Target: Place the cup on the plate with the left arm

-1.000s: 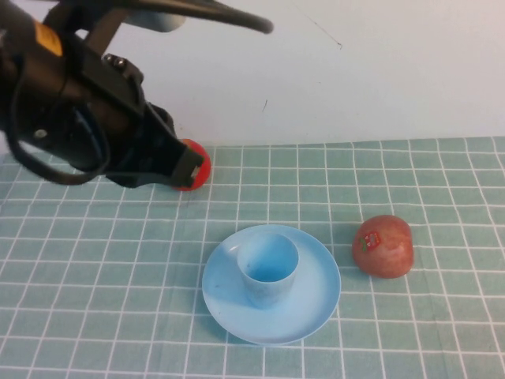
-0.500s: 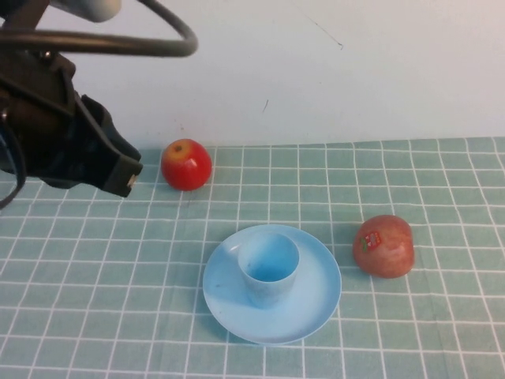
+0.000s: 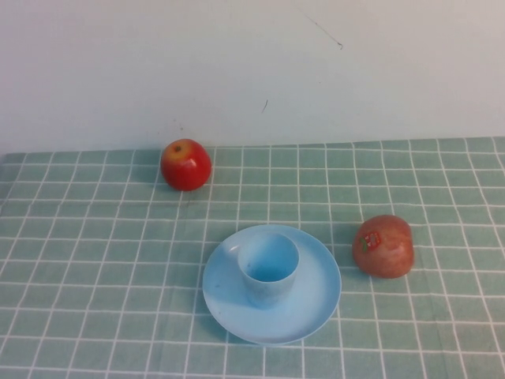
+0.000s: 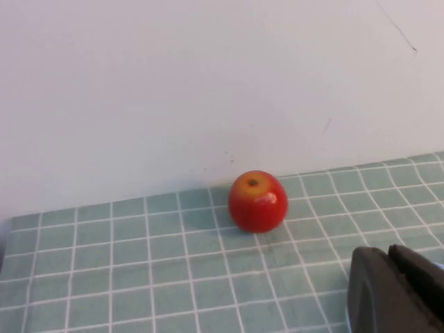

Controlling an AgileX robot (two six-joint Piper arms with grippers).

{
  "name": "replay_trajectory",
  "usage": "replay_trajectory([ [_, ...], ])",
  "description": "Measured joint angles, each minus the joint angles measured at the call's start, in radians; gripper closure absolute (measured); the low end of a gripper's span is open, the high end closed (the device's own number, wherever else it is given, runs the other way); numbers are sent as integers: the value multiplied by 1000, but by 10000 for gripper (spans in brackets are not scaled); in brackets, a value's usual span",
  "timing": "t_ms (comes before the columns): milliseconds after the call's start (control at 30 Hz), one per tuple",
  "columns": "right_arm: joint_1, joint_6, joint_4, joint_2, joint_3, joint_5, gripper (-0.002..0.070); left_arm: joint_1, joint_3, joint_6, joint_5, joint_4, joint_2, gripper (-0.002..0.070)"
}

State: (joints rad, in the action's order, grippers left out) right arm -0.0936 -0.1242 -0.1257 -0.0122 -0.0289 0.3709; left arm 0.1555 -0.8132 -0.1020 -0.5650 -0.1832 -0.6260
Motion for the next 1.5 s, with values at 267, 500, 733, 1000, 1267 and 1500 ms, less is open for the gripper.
replay_trajectory([
  [267,0,0,0,0,0,0,678,-113,548,14,305,-27,379,673],
  [500,0,0,0,0,0,0,678,-147,831,31,309,-38,601,673],
  [733,0,0,0,0,0,0,678,-147,836,31,220,-5,637,672],
  [1000,0,0,0,0,0,0,678,-147,836,31,218,-1,637,673],
  [1267,0,0,0,0,0,0,678,-147,836,31,218,-1,637,673],
  [1500,0,0,0,0,0,0,678,-147,836,31,217,-1,637,673],
])
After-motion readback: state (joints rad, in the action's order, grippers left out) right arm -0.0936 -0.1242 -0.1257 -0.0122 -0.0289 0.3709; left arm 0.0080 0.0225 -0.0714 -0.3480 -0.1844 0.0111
